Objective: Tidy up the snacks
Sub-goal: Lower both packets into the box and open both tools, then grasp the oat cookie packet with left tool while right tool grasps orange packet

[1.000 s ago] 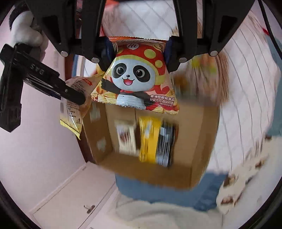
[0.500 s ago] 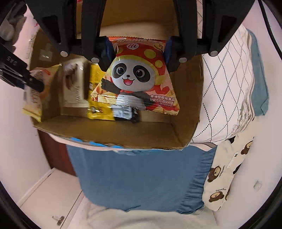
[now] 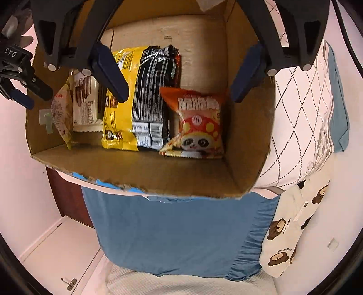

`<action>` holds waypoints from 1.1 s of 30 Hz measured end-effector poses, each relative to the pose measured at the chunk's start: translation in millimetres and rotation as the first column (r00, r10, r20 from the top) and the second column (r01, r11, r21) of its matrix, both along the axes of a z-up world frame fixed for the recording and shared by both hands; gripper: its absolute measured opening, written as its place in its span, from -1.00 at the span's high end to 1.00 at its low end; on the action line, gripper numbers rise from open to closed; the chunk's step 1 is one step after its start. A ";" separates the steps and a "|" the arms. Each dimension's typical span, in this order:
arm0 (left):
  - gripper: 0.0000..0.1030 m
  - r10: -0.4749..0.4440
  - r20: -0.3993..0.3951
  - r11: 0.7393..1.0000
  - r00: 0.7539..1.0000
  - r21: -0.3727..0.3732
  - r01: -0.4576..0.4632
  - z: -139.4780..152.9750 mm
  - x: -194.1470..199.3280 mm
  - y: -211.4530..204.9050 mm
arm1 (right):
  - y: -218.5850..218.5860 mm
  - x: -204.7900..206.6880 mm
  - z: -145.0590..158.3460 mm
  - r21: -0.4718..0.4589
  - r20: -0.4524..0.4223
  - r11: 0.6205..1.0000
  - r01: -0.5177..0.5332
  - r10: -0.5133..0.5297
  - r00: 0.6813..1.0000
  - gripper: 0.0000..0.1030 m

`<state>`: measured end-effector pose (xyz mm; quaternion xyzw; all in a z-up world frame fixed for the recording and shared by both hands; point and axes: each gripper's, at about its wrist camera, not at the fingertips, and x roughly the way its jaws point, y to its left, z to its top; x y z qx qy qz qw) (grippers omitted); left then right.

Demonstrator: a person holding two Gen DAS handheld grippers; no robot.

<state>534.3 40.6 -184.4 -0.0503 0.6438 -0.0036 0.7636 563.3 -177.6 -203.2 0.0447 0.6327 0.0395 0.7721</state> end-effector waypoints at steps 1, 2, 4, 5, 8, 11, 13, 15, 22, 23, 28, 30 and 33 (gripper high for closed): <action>-0.78 0.004 0.007 1.000 1.000 0.003 -0.004 0.6 -3.6 0.0 | 2.1 -4.5 -0.5 -0.007 0.005 1.000 -0.004 0.004 1.000 -0.90; -0.78 0.006 0.016 1.000 1.000 0.009 -0.007 1.3 -7.8 -0.3 | 3.6 -10.5 -1.4 -0.016 0.009 1.000 -0.004 0.004 1.000 -0.90; -0.78 0.012 0.030 1.000 0.999 0.007 -0.012 1.5 -15.8 -0.5 | 7.3 -18.7 -2.4 -0.031 0.024 0.999 -0.006 0.006 1.000 -0.90; -0.78 0.013 0.036 1.000 0.999 0.014 -0.014 1.2 -21.4 -1.5 | 8.4 -21.5 -2.7 -0.033 0.028 0.999 -0.008 0.009 1.000 -0.90; -0.78 0.012 0.053 1.000 0.999 0.028 -0.013 0.7 -34.3 -4.3 | 13.3 -35.6 -3.0 -0.039 0.048 0.999 -0.007 0.009 0.999 -0.90; -0.78 0.014 0.061 0.999 0.998 0.032 -0.016 1.0 -46.7 -6.3 | 15.4 -47.5 -2.4 -0.037 0.063 0.999 -0.001 0.003 0.998 -0.90; -0.78 0.022 0.078 0.999 0.997 0.027 -0.024 4.7 -56.0 -6.5 | 16.1 -55.2 1.4 -0.039 0.076 0.999 0.001 0.002 0.997 -0.90; -0.78 0.025 0.103 0.999 0.994 0.028 -0.028 11.7 -65.1 -7.1 | 18.0 -65.8 7.8 -0.043 0.099 0.999 0.003 0.001 0.995 -0.90; -0.78 0.014 0.233 0.999 0.972 0.048 -0.026 48.9 -102.0 -11.7 | 23.3 -109.2 42.2 -0.082 0.215 0.997 -0.004 0.022 0.976 -0.90; -0.78 0.015 0.250 0.999 0.968 0.046 -0.027 53.4 -107.9 -12.1 | 23.8 -116.1 47.7 -0.090 0.233 0.996 -0.003 0.024 0.972 -0.90; -0.78 0.006 0.306 0.999 0.952 0.042 -0.020 72.1 -138.2 -13.6 | 25.9 -149.7 74.3 -0.115 0.313 0.993 -0.008 0.044 0.949 -0.90; -0.78 -0.001 0.327 0.999 0.945 0.045 -0.015 79.9 -150.7 -14.8 | 28.1 -163.5 83.4 -0.118 0.332 0.993 -0.013 0.052 0.942 -0.90; -0.78 -0.006 0.346 0.999 0.938 0.035 -0.006 90.5 -171.1 -17.2 | 30.7 -183.0 94.9 -0.116 0.357 0.993 -0.022 0.062 0.932 -0.90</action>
